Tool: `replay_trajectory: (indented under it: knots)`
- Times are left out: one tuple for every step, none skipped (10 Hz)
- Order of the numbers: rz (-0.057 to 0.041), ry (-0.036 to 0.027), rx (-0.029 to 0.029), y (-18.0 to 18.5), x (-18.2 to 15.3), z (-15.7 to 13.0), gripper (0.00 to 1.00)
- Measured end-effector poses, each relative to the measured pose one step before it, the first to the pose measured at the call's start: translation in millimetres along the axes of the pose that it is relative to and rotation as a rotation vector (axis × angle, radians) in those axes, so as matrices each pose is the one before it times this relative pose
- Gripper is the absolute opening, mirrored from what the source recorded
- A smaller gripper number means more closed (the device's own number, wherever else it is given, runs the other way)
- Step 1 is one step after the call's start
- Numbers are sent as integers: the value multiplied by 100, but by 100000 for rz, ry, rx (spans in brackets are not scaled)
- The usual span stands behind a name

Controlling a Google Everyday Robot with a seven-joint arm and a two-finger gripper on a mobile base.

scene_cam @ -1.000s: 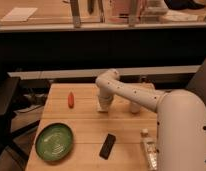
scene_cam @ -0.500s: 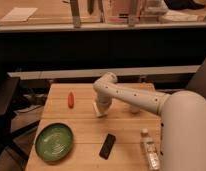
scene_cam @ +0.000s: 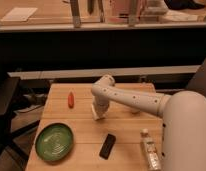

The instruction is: Wipe the white sponge on the table

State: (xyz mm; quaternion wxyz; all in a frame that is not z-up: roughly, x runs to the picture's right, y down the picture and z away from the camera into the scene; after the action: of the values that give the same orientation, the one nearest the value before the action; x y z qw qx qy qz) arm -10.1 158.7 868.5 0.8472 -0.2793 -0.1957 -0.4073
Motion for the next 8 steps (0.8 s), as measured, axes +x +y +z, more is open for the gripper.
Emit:
replay_trajectory:
  knots:
    - [-763, -99, 114, 92, -288, 29, 0]
    - [-980, -39, 256, 21, -675, 104, 0]
    - [-111, -26, 210, -62, -452, 64, 0]
    - [-403, -32, 101, -56, -467, 50, 0]
    - [-840, -55, 142, -37, -725, 82, 0]
    - [-423, -4, 100, 114, -560, 66, 0]
    - [-194, 17, 212, 132, -512, 28, 0]
    - [-122, -20, 210, 319, -584, -7, 0]
